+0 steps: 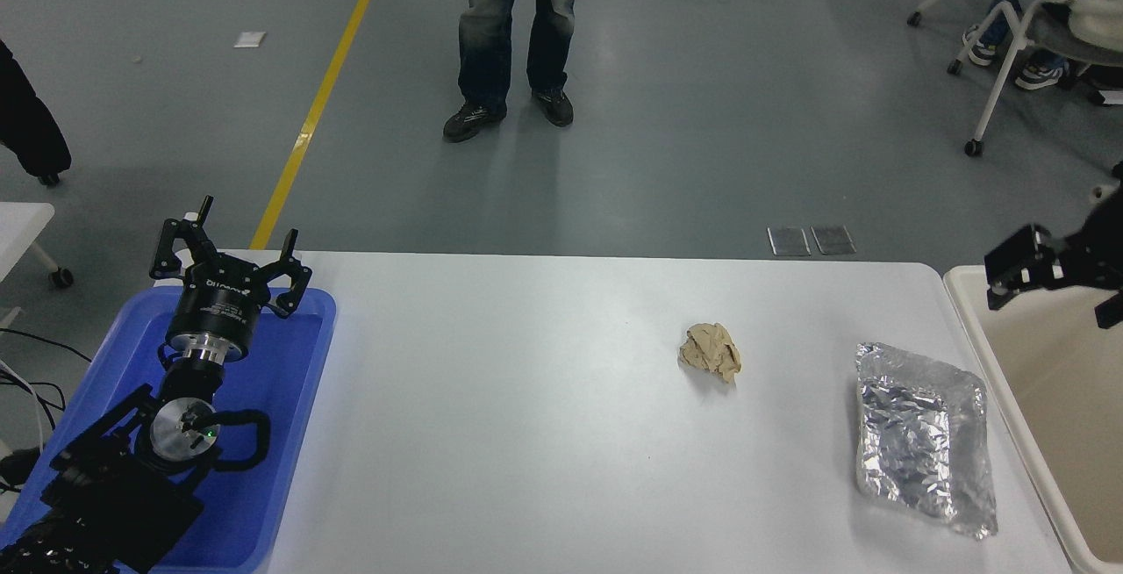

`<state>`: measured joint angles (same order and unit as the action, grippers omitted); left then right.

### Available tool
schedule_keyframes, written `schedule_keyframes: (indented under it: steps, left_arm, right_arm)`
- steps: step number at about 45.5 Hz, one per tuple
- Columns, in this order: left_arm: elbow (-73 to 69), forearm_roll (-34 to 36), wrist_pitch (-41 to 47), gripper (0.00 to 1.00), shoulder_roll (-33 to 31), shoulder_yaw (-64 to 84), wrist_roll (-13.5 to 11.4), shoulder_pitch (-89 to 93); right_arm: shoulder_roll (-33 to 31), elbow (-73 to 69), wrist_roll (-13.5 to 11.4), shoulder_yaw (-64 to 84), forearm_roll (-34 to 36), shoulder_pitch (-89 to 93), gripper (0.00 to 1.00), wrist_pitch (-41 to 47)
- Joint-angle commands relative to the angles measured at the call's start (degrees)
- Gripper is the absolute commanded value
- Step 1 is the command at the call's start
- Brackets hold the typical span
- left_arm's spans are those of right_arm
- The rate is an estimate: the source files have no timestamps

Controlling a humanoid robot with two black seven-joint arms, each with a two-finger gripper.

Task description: Pick up foil plate and place in dustbin

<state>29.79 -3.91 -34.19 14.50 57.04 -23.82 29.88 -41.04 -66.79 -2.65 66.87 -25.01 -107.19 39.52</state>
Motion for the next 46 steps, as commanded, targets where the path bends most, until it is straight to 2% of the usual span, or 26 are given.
schedule_keyframes:
  steps: [1,13,25,46]
  left_arm:
    - [0.0,0.0,0.0,1.0,0.0,0.0,0.0,0.0]
    - [0.0,0.0,0.0,1.0,0.0,0.0,0.0,0.0]
    - [0.0,0.0,0.0,1.0,0.0,0.0,0.0,0.0]
    - [0.0,0.0,0.0,1.0,0.0,0.0,0.0,0.0]
  right_arm:
    - [-0.9,1.4,0.0,-5.0,-0.5,13.0,1.0,-10.9]
    - [-1.2,9.2,0.0,-12.4,-0.5,27.5,1.0,-20.9]
    - [-1.2,13.4,0.2,-20.3,-0.5,38.9,1.0,-23.1]
    - [-0.1,16.1,0.5,-24.7,-0.5,44.8,0.98,-26.3]
